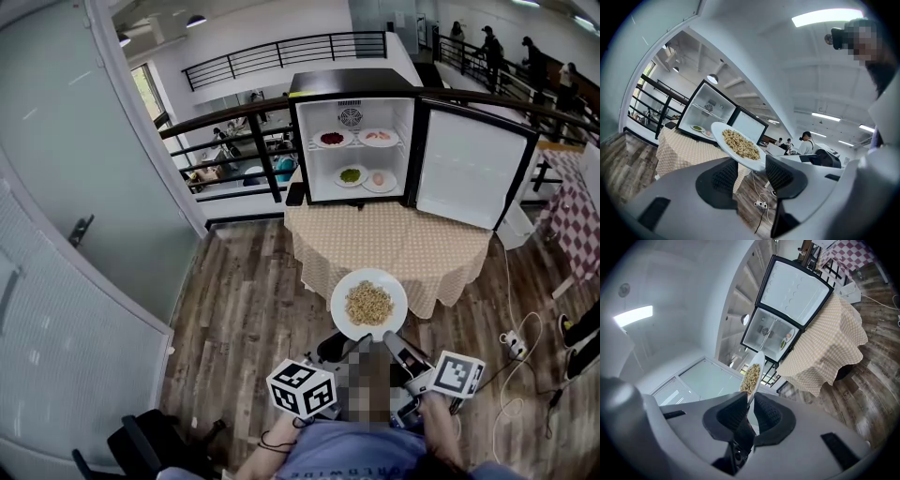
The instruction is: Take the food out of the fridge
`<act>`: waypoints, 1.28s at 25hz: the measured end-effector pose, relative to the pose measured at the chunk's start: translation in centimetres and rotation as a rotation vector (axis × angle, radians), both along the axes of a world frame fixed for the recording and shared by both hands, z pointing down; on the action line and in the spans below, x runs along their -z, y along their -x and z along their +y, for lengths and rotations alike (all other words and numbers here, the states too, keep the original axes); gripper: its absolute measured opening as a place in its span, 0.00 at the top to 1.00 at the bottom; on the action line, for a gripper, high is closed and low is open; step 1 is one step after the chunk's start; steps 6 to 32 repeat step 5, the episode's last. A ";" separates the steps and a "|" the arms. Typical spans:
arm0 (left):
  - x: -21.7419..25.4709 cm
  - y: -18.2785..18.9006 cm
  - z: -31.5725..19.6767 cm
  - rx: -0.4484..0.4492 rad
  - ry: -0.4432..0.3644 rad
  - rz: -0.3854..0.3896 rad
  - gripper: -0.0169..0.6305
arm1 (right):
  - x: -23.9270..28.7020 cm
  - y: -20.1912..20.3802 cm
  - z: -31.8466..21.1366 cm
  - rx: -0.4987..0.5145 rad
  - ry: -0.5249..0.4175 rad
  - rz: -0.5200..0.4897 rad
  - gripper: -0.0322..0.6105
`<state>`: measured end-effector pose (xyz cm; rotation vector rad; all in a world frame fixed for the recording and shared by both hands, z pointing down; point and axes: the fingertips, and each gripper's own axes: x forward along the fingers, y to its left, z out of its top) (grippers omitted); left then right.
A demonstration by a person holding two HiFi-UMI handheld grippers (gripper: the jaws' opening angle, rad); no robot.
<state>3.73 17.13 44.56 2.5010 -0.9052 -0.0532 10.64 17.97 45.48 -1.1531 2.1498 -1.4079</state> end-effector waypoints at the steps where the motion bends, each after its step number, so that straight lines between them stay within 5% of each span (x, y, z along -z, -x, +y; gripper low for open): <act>1: 0.0 0.0 0.0 0.000 0.001 0.001 0.68 | -0.1 -0.1 0.0 -0.001 0.001 0.005 0.87; 5: 0.0 -0.1 -0.1 -0.001 -0.003 0.003 0.68 | 1.4 1.0 -0.3 0.031 -0.063 -0.077 0.87; 32: 0.0 -0.1 -0.1 -0.001 -0.003 0.003 0.68 | 1.4 1.0 -0.3 0.031 -0.063 -0.077 0.87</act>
